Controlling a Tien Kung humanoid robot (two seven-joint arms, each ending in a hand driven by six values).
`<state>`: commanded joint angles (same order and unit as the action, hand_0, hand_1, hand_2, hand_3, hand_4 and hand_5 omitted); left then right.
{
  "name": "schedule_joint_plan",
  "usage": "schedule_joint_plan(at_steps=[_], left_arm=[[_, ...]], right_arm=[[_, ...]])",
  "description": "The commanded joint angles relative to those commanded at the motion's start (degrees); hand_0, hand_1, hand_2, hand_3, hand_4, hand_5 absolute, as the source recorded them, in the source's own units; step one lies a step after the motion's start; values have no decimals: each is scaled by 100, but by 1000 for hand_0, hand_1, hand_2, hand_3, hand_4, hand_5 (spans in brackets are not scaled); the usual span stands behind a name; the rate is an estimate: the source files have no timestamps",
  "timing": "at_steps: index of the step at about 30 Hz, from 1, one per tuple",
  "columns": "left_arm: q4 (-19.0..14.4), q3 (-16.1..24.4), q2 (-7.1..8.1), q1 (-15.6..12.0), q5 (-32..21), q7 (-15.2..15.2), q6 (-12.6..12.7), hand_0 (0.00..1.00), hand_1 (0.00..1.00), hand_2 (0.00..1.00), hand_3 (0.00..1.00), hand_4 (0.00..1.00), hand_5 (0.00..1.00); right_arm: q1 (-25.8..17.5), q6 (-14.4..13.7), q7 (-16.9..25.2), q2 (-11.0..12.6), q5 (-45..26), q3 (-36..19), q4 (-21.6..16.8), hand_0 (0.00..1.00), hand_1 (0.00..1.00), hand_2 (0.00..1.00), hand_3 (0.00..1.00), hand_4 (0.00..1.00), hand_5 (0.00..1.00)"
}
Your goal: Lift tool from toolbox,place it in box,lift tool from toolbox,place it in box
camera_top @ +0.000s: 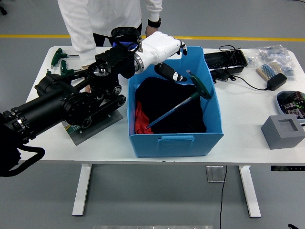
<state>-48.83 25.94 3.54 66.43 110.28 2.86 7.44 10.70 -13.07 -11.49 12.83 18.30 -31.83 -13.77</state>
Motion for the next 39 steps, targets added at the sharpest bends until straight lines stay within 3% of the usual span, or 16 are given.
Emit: schedule_joint_plan(at_steps=[5,10,13,15,22,26,30,34,39], left_arm=[[-222,413,189,26,260,29,72,561,615,727,792,998,597],[-553,694,461,-224,496,245,-49,545,596,692,759,998,624],[-874,1030,680,-574,644,362,-163,545,596,692,759,998,624],[-1019,1268,740,-837,769,344,-102,509,588,643,709,998,632],[-1886,2105,1027,-1848,1146,227,49,493,572,627,686,998,647],[-2367,2512,1239,-2275,1219,216,-9,493,572,627,686,998,647],[-2506,2587,1470,-2454,1107,-74,51,503,602,648,652,998,645],[-2580,2505,1808,-2560,999,-317,-134,542,619,649,611,998,695],[-2575,2527,2242,-2762,934,-322,-670,552,601,621,588,998,724]], right_arm=[[-20,2,-1,-4,-4,-22,7,647,626,696,559,785,681],[-64,2,25,-21,-98,13,13,648,626,696,559,783,679],[-112,0,44,-32,-176,43,13,648,626,696,559,783,679],[-141,-10,57,-42,-221,47,14,648,625,695,559,783,679],[-182,-22,72,-77,-329,74,10,647,626,695,558,783,679],[-205,-25,91,-88,-403,102,7,647,626,695,558,783,679],[-208,-41,117,-97,-468,130,5,647,625,695,559,783,679],[-209,-49,152,-106,-581,198,8,646,625,695,558,783,679],[-225,-58,188,-108,-714,257,18,647,624,695,559,782,680]])
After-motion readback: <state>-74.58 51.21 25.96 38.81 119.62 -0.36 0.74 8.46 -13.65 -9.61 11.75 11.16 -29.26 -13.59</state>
